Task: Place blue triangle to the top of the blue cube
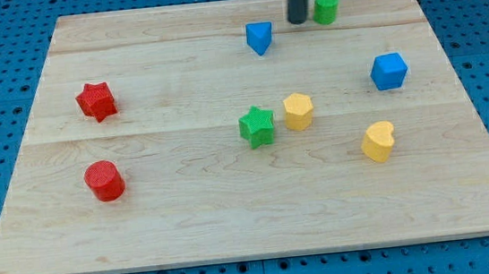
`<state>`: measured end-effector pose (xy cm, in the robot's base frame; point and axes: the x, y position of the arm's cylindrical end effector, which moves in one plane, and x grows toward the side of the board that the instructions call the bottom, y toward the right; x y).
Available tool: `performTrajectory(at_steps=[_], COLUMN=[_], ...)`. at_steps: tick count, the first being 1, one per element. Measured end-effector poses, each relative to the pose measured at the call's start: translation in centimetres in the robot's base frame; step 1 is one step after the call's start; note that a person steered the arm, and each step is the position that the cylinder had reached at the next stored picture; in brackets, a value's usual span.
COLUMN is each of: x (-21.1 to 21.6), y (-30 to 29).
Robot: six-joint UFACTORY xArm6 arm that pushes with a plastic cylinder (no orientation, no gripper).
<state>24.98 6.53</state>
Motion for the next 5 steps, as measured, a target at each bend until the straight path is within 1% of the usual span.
performTrajectory(at_steps=[1, 2, 3, 4, 5], x=[-0.1, 0.9, 3.2, 4.1, 4.4], y=[-5.1, -2.9, -2.8, -4.2, -8.4])
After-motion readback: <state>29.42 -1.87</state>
